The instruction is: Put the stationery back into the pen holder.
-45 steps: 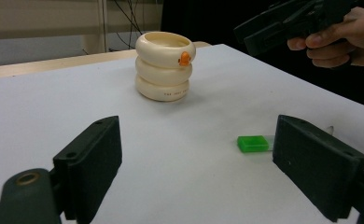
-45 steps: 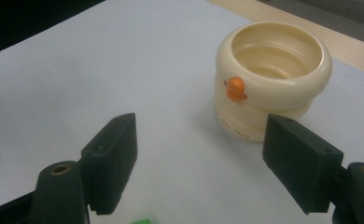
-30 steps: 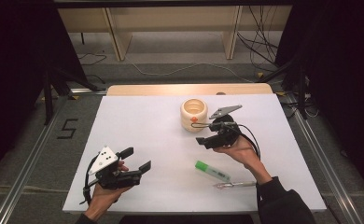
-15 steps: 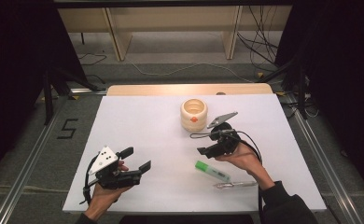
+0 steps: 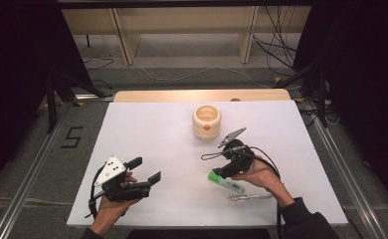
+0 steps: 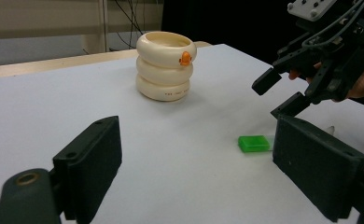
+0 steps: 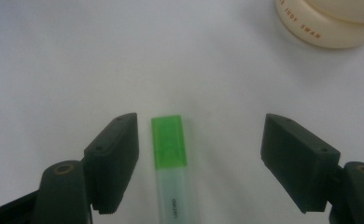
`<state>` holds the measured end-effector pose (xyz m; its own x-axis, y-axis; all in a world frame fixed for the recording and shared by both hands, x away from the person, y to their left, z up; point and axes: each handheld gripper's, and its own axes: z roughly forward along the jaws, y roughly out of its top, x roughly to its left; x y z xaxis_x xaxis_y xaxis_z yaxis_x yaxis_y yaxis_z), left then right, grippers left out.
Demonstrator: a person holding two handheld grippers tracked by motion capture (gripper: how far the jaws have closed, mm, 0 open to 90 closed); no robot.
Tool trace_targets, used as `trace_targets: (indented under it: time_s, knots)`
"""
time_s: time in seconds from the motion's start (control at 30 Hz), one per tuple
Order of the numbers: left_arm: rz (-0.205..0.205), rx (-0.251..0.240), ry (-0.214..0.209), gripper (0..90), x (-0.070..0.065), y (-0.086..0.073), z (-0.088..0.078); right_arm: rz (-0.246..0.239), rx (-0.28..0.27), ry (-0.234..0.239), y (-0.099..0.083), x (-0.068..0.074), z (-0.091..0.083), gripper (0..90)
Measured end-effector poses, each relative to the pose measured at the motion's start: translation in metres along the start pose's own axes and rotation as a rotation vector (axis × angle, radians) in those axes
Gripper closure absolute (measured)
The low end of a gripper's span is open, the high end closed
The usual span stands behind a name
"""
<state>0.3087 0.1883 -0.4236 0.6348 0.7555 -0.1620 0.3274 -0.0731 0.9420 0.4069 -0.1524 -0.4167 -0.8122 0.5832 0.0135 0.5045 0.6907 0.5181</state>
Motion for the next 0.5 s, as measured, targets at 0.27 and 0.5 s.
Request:
trace_targets:
  time_s: [0.27, 0.5]
  knots:
    - [0.002, 0.001, 0.000, 15.2, 0.000, 0.000, 0.000, -0.027, 0.045, -0.011, -0.002, 0.008, 0.007, 29.1]
    - [-0.001, -0.002, -0.003, 15.2, 0.000, 0.000, 0.000, -0.033, 0.093, -0.011, -0.005, 0.012, 0.015, 30.0]
